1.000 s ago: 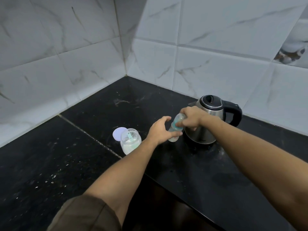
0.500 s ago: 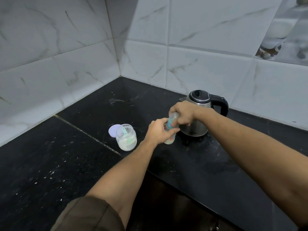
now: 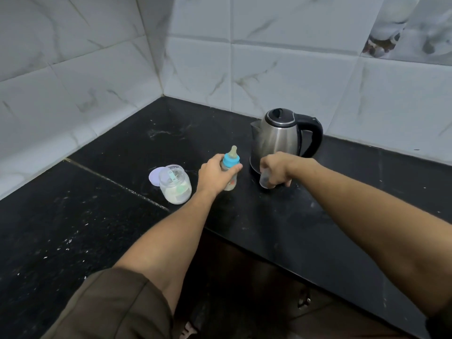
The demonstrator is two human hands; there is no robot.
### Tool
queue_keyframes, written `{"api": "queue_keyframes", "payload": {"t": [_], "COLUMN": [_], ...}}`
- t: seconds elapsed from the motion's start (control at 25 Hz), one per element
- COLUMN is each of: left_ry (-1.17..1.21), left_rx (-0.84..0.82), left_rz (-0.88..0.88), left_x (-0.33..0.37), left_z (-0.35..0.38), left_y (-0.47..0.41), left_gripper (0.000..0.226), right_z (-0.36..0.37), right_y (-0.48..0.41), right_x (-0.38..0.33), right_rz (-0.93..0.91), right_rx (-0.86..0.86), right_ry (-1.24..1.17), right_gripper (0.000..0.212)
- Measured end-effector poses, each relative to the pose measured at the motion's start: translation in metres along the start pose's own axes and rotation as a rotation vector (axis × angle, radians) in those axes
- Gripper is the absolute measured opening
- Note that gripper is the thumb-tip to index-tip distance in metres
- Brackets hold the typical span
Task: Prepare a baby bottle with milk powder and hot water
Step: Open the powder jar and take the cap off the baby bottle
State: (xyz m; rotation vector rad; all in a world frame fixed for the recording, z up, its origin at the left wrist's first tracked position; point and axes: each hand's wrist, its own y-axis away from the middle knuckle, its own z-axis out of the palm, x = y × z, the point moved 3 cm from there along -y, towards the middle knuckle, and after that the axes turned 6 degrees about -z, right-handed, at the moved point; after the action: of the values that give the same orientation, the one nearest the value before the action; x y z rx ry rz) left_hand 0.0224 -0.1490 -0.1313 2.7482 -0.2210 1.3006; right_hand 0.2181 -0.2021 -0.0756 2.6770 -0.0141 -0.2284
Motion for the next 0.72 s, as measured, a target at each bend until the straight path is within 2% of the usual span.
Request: {"api": "queue_keyframes", "payload": {"t": [0.2,0.4,0.56,0.64,0.72], "left_ry": [0.098,0.114,0.123,0.121,0.092], "left_rx": [0.022,0.023,-0.002,-0.007,-0.010], "left_rz": [-0.020,0.000,-0.009,-0.006,0.019], "left_x": [-0.001,-0.002,0.000,0.000,0.004], "left_z": [0.014,0.023,0.025,0.024,0.020], "left_y": [0.005,0.011,0.012,0.012,0.012], "left_gripper": [0.056,0.058,0.062,0.063,0.062], "right_z": [0.049,0.073,0.061,0.036,0.005], "right_y": [0.008,0.003,0.004,0.001,-0.005], "right_x": [0.012,0.025,0.023,0.016,0.003], "right_rz": [0.055,0.077,0.062,0.036,-0.003], "right_rx": [-0.072,-0.046,-0.114,-0.021,0.146], "right_ry": [0.198,0.178,0.228,0.084,-0.189], "right_gripper": [0.037,0.039,0.062,0.065,0.064]}}
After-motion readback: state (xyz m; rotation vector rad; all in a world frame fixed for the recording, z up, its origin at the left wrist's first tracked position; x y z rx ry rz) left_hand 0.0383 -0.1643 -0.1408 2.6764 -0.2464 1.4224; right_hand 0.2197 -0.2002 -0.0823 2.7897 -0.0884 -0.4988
